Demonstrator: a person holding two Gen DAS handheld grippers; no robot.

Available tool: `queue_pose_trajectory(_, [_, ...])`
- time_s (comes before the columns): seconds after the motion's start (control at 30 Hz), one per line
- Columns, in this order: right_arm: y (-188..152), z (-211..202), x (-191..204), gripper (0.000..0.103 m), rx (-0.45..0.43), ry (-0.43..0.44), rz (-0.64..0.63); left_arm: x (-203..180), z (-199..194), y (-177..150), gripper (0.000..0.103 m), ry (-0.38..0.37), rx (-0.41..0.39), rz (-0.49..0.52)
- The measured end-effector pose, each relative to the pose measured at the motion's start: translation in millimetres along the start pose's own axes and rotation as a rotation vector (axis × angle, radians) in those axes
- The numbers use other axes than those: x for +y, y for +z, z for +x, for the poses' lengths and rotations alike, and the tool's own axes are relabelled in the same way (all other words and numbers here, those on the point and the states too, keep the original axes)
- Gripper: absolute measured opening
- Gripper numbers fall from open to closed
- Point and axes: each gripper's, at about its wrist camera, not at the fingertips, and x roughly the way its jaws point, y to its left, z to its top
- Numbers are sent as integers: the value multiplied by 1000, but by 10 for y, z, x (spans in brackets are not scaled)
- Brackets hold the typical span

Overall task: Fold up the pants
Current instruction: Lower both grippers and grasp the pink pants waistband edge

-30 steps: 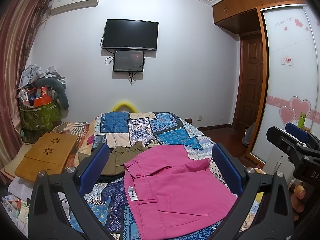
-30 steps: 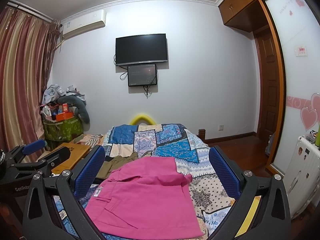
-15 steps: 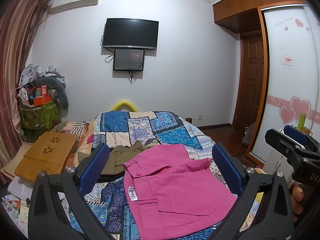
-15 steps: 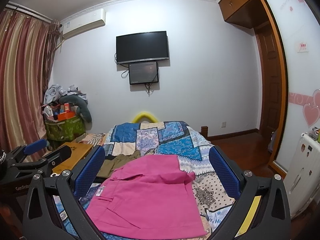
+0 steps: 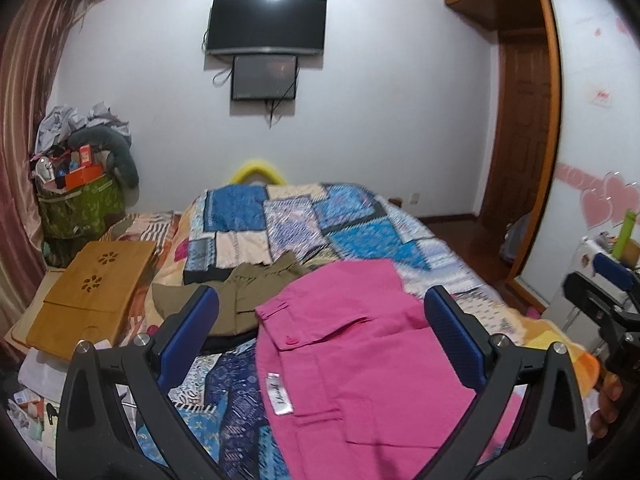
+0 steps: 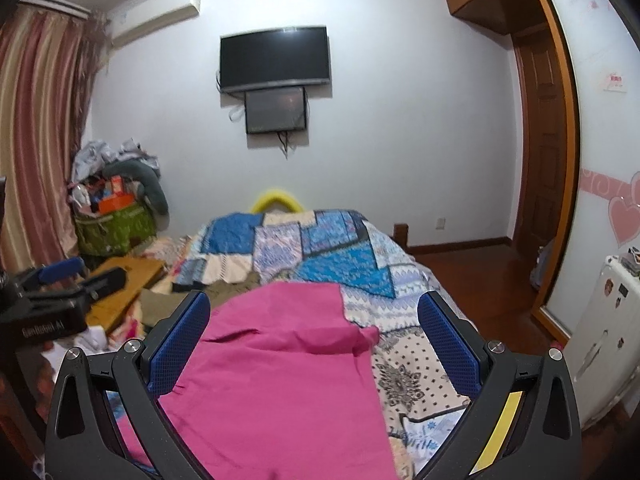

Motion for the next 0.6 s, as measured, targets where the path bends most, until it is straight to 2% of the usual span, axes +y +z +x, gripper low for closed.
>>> queue_pose_trajectory(0.17, [-118,283,-220,103,62,4,9,176,564,-34,103,5,133,2])
queue_pose_trajectory(0.33, [-223,607,-351,103,168,-11,-23,342,1072,-144,103,37,235,-14])
queue_pose_trajectory(0.47, [-311,906,-442,103,282,22,-36,395,1388,-226,103,45,319,15])
queue_pose_trajectory(0.57, [-401,1129,-508,101,365,63,-39,425,1559,-285,103,22,375,29])
queue_pose_trajectory(0.6, [-435,1192,-527,101,396,77,-43,426,1611,-310,99,9,394,29])
